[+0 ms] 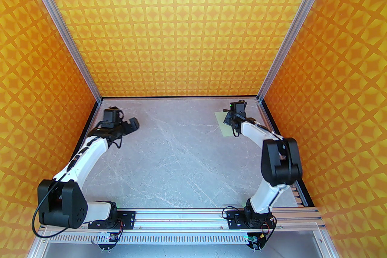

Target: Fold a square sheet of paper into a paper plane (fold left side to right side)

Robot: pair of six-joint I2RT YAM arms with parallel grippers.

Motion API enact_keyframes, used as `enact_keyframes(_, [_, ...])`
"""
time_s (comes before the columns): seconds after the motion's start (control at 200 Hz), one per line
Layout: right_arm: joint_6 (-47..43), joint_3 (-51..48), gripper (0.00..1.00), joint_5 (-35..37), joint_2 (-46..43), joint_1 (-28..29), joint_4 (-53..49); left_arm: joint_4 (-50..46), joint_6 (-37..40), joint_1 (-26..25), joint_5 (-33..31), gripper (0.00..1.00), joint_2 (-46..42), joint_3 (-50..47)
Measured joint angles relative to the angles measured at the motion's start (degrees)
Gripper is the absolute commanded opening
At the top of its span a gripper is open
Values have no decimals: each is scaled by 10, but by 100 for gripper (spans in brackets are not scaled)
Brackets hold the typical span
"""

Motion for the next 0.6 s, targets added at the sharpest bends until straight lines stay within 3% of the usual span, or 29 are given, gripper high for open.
enact_keyframes(0.135, [30,67,0,-27,67,-6,-21,-8,-1,-28,0,99,8,12])
enact_keyframes(0.41, [99,128,0,-86,161,-26,-68,-26,0,-30,0,99,36,57])
enact_keyframes(0.6, [125,130,0,-107,169,-28,-82,-35,1,-30,2,99,34,59])
